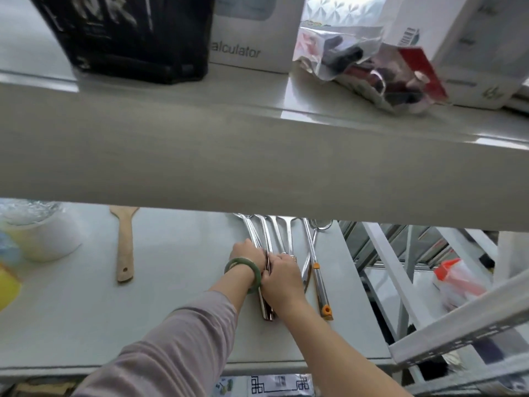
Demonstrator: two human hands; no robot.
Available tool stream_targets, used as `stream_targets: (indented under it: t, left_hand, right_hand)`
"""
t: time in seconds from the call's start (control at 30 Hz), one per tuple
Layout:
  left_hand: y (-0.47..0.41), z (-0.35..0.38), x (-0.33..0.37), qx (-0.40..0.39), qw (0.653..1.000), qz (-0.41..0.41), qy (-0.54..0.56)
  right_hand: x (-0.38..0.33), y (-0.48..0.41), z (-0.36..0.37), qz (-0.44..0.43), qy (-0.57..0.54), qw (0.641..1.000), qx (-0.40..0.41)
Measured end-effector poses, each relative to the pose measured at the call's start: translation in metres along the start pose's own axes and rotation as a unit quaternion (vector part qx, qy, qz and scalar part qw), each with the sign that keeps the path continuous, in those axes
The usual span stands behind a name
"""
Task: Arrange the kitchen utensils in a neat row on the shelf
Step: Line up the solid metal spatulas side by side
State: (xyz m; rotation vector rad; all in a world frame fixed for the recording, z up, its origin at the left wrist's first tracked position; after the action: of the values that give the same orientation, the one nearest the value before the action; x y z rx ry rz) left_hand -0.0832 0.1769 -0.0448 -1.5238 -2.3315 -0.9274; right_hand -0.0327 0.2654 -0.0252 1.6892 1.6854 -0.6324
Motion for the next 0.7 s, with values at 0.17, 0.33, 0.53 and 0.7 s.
stream_targets:
  t: [0.17, 0.33, 0.53, 0.7]
  left_hand:
    - [-0.004, 0.003, -0.011, 0.029, 0.995, 0.010, -0.091]
    - [-0.005, -0.026, -0.049, 0.152, 0.978, 0.082, -0.119]
    - [-0.001, -0.094, -0.161, 0.314, 0.940, -0.059, -0.118]
    - [0.005, -0.116, -0.213, 0.247, 0.951, -0.170, -0.078]
  right_hand:
    - [0.005, -0.001, -0.003, -0.025, 0.055, 0.998, 0.000]
    - [0.008, -0.002, -0.007, -0.041, 0.082, 0.996, 0.008]
    - [0.014, -0.001, -0.006, -0.051, 0.106, 0.992, 0.051]
    - [0.020, -0.003, -0.011, -0.057, 0.096, 0.990, 0.091]
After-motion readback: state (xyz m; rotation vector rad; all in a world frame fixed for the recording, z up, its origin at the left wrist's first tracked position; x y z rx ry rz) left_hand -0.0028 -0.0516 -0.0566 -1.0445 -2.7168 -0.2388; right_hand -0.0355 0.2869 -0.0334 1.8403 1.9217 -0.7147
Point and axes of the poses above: each hand's wrist, its own y-axis away from the middle knuckle, its own z-axis out of the palm, x = y × z, the point moved 2 cm from there along -y, towards the middle knuckle, and after that the axes turned 12 degrees about -y, right-handed, at the moved point
